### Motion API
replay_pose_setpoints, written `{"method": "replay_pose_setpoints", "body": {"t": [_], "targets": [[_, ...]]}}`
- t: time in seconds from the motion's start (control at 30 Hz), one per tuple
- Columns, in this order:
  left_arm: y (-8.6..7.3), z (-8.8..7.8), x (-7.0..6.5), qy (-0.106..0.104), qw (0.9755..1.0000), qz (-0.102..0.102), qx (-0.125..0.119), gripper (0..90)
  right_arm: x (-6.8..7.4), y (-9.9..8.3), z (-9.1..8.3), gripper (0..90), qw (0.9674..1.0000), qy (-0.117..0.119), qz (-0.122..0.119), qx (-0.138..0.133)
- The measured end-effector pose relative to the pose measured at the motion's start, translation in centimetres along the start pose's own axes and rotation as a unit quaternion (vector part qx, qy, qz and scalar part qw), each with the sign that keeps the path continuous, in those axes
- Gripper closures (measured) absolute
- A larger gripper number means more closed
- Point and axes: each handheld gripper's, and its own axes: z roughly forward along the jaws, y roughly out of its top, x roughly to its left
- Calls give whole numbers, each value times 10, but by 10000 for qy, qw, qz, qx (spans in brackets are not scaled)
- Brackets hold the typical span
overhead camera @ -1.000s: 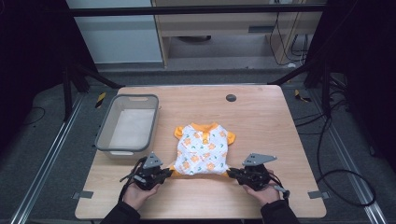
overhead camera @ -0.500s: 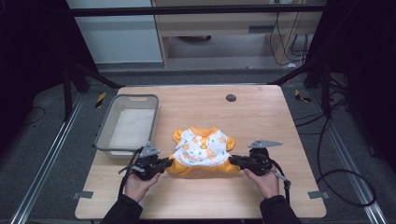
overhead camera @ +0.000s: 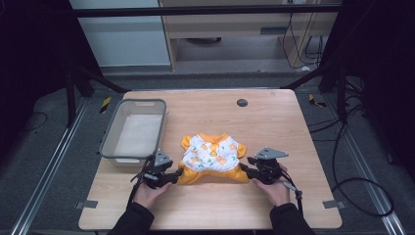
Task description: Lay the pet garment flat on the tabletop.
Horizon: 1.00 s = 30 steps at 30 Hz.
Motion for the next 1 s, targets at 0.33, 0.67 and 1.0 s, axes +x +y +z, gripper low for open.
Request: {"method": "replay_pose_setpoints", "body": {"t": [0.33,0.67,1.0], "targets": [[-33,-21,-7,-315,9991,135,260,394,6,-19,-32,511,9992,385,-90,-99],[-35,-11,-21,-411,9979,316,401,528,25,-35,-15,530,9960,628,-497,387],[-24,-30,-20,-760,9970,123,44,847,21,-23,-30,854,9947,967,-270,229]]}}
